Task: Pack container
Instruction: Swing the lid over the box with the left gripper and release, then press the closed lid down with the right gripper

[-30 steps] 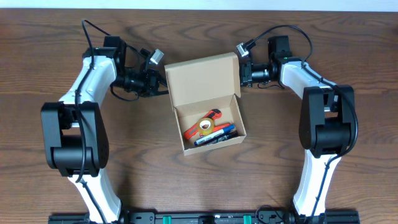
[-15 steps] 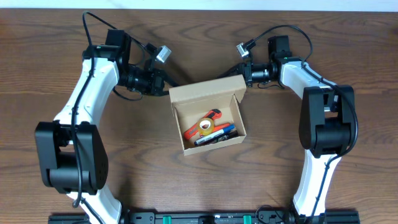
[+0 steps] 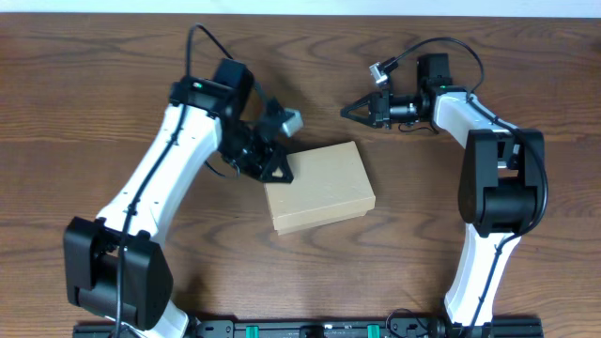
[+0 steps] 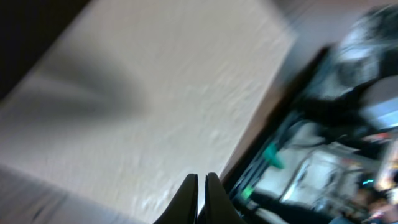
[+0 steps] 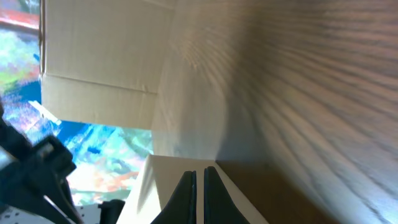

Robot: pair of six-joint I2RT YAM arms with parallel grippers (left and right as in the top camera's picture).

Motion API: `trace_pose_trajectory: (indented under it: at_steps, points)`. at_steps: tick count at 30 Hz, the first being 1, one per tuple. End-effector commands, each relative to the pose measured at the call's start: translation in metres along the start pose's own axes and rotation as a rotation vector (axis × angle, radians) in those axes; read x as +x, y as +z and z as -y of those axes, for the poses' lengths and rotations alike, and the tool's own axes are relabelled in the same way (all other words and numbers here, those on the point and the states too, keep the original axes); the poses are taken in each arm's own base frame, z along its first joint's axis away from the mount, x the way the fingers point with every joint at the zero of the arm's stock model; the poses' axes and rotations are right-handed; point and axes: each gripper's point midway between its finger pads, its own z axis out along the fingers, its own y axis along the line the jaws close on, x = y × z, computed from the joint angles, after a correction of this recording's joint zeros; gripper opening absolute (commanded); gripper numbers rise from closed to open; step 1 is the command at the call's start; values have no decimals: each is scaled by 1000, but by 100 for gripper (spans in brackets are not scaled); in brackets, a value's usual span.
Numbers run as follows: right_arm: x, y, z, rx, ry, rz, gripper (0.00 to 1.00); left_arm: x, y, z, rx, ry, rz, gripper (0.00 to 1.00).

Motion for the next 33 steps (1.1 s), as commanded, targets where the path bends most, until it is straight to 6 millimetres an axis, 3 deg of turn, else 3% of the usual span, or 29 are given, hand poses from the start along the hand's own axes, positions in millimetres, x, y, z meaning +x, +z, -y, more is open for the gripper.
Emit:
trace_pose_trajectory:
  at_steps: [1,7,11,14,16,18,20,24,27,31,32,33]
  points:
    - [-1,-4,19,46,-16,13,1,18,-3,-43,-324,-5,-111,9]
    - [-8,-9,45,231,-49,32,5,7,-18,-58,-428,-22,-60,53]
    - [-18,-25,52,403,-83,27,13,-5,-38,-66,-533,-1,-27,61]
    - [-24,-48,53,603,-95,-19,24,-15,-58,-76,-641,-8,13,69]
    - [-27,-68,49,754,-98,-60,21,-20,-72,-88,-730,-47,46,73]
    - [-29,-85,37,867,-115,-97,20,-19,-87,-103,-824,-132,79,78]
    - [-32,-98,23,940,-123,-107,24,-15,-101,-117,-892,-227,111,97]
    - [-42,-114,-16,1009,-184,-60,44,-12,-123,-129,-939,-312,182,95]
    - [-46,-132,-53,1112,-230,16,46,-6,-138,-129,-937,-364,235,95]
    - [-39,-137,-107,1173,-307,82,38,10,-145,-125,-940,-390,275,95]
    - [-35,-135,-118,1177,-312,96,34,15,-144,-125,-941,-390,280,95]
    - [-31,-132,-127,1181,-315,105,21,20,-142,-125,-941,-396,286,95]
